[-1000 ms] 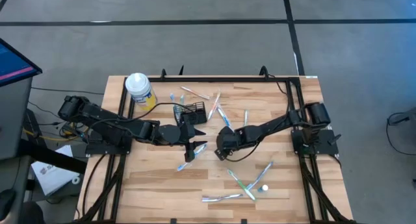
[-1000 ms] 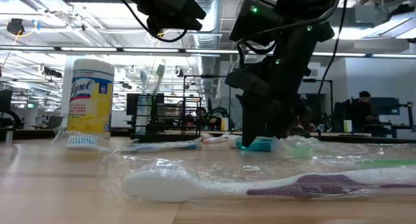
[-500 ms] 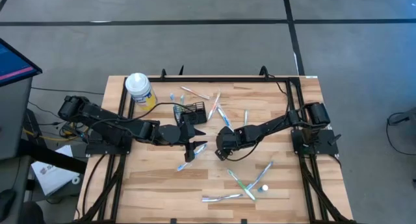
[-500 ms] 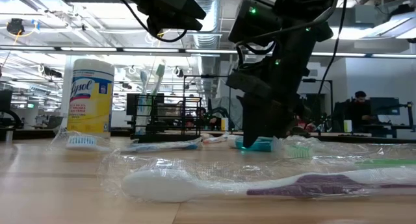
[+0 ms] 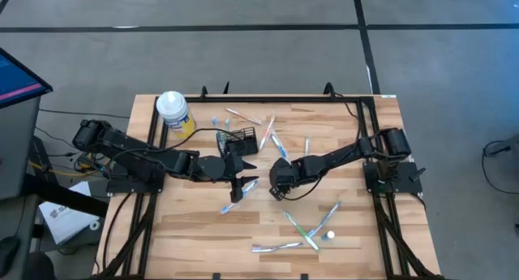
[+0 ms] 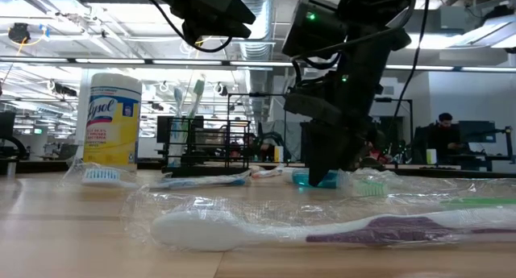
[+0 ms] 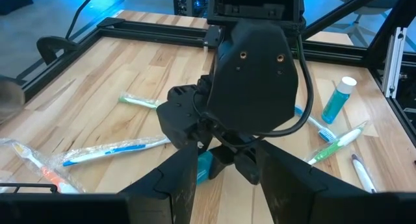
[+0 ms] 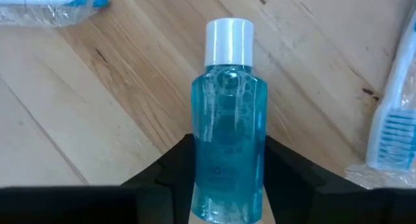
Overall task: Pick & Place toothbrushing station
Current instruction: Put the top mouthwash bottle into the mesh organizer
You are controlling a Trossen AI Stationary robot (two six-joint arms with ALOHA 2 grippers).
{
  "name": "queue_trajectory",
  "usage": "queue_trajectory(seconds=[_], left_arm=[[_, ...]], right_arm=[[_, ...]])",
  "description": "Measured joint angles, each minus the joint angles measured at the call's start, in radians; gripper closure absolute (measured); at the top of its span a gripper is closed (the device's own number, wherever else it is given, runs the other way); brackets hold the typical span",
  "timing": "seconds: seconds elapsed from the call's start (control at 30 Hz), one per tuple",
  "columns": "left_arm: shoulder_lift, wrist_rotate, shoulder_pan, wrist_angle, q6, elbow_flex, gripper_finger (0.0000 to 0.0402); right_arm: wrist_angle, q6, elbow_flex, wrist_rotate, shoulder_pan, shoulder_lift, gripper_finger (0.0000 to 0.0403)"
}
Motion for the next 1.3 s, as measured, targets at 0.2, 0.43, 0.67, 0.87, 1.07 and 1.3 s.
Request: queue_trajectory(seconds=[0.2, 0.43, 0.67, 0.87, 1.07, 1.3], left_arm=[[0.000, 0.000, 0.000, 0.000, 0.000, 0.000, 0.0252], [0.000, 0.000, 0.000, -0.002, 0.000, 0.000, 0.0252], [0.000, 0.000, 0.000, -0.004, 0.000, 0.000, 0.0252], [0.000, 0.000, 0.000, -0.004, 0.000, 0.000, 0.0252], [0.000, 0.000, 0.000, -0.004, 0.000, 0.000, 0.0252], [0.000, 0.000, 0.000, -0.008, 0.000, -0.002, 0.0252]], right_arm=[[-0.019, -0.026, 0.027, 0.001, 0.009, 0.003, 0.0256], [-0.012, -0.037, 0.030, -0.009, 0.011, 0.003, 0.0297], [-0.014, -0.050, 0.028, -0.027, 0.013, -0.010, 0.0321], [-0.023, -0.060, 0.029, -0.030, 0.015, -0.040, 0.0335], [-0.020, -0.061, 0.029, -0.029, 0.027, -0.074, 0.0336], [-0.018, -0.077, 0.031, -0.026, 0.046, -0.139, 0.0337]])
